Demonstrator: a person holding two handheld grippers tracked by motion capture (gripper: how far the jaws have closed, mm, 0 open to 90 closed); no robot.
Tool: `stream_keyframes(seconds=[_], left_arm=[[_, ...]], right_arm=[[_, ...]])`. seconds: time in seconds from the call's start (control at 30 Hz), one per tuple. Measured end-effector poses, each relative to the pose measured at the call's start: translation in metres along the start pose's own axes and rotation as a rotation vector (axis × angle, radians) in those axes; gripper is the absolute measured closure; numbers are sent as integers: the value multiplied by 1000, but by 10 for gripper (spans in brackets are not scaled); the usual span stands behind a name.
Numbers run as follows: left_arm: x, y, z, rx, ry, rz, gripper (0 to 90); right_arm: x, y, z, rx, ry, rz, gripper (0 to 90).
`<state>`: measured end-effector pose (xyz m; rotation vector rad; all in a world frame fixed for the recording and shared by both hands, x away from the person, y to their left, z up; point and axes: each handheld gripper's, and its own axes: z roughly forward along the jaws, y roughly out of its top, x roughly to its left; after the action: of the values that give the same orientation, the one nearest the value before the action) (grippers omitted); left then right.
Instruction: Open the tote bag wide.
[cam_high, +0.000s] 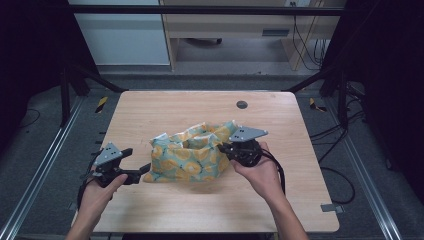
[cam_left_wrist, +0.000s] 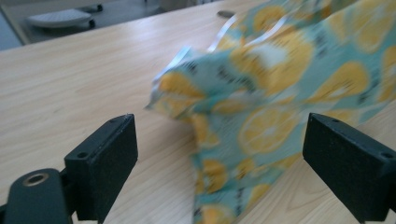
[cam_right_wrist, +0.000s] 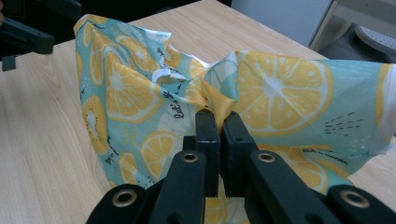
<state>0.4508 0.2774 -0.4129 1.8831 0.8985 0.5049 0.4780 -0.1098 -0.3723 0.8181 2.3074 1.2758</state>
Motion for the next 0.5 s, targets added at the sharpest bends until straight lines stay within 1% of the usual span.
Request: stream_keyframes(seconds=[0.07,0.23,0.37,0.4,0.5], left_arm=[[-5,7,1,-1,-6,26,101],[-12,22,7,11,-20,64,101],[-16,32,18,46,-50,101,102],[-17,34,22,61,-58,113,102],[-17,34,35,118,-88,127,100]], right_arm=[[1,-1,-1,1,1,2,871],[5,-3,-2,0,12,-5,867],[5,-5,-2,4,12,0,866],[4,-5,-1,3,12,-1,866],[4,-6,-1,3,15,4,866]])
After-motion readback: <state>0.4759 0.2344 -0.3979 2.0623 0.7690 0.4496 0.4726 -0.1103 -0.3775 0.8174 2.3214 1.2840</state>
